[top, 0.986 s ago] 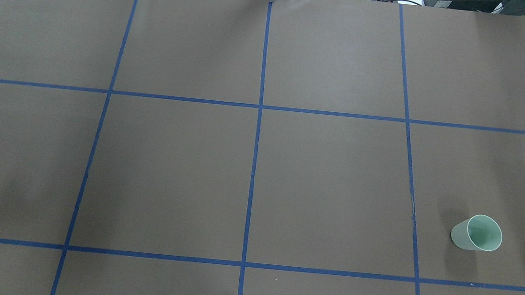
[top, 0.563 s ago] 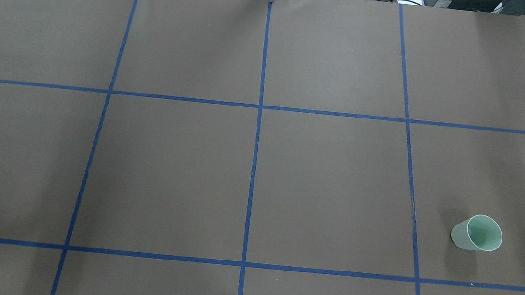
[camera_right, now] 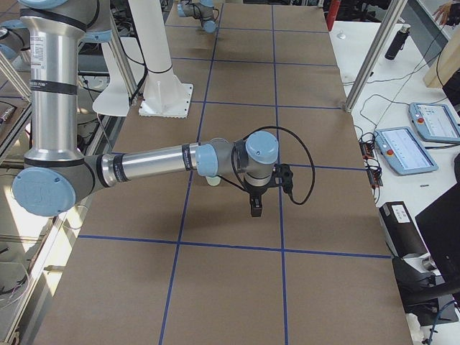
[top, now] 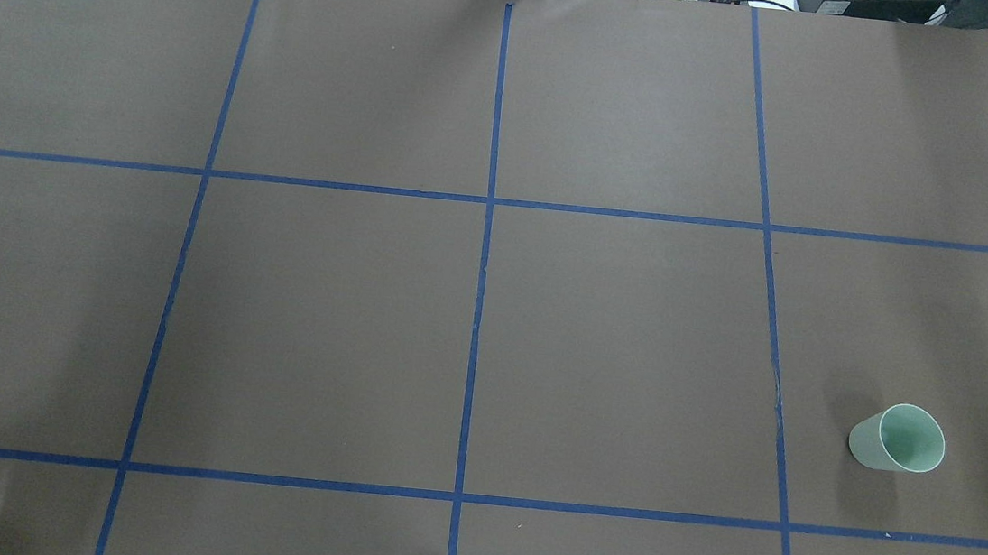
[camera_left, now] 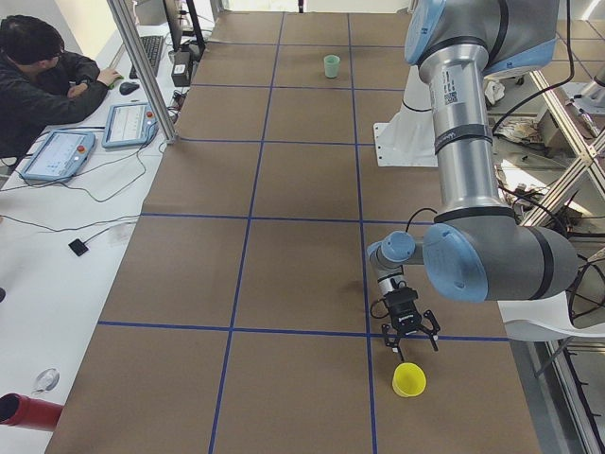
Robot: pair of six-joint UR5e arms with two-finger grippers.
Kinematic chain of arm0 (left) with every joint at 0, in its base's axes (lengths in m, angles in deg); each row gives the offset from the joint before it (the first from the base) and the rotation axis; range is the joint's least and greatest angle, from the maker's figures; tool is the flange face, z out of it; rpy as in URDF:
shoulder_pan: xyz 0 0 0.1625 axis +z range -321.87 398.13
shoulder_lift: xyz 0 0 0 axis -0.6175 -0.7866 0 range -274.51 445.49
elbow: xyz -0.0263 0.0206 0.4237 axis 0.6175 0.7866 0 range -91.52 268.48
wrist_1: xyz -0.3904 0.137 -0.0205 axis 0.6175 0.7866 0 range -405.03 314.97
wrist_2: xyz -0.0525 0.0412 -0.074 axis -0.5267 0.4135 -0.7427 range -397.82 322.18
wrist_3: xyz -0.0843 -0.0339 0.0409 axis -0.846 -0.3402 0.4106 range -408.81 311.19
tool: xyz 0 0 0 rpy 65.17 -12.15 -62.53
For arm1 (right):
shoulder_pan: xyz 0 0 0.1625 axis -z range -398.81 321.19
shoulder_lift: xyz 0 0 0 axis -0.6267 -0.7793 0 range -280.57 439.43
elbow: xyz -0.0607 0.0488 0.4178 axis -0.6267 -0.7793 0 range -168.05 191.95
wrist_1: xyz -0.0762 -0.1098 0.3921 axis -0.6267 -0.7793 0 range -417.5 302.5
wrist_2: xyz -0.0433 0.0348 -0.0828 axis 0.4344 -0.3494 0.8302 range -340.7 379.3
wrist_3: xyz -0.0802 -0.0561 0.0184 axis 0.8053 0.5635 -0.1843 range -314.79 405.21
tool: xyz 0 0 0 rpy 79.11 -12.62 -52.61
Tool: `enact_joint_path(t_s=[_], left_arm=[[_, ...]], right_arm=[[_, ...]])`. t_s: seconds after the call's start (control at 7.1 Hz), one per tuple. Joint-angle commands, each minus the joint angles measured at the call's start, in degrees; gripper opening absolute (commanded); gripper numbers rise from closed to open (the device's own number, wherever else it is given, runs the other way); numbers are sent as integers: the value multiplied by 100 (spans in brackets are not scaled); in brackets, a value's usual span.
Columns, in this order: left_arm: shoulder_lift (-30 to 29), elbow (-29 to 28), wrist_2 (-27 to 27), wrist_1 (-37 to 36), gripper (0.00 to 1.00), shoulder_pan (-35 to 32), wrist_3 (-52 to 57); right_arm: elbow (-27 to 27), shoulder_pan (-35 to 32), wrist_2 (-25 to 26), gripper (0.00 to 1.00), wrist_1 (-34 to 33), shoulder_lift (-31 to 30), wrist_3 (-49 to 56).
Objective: Transfer and stack yellow cup on green cup
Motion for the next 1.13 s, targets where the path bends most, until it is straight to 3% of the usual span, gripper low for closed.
enact_joint_path(t_s=[0.0,0.56,0.99], left_arm=[[92,-43,21,0,100,-15,22],[40,79,170,-18,100,-137,355],[5,45,802,-18,100,-620,681]], right_arm=[[-12,1,11,100,-1,9,-7],[-30,1,20,100,-10,1,-7],[-47,1,20,100,-19,-8,-7]])
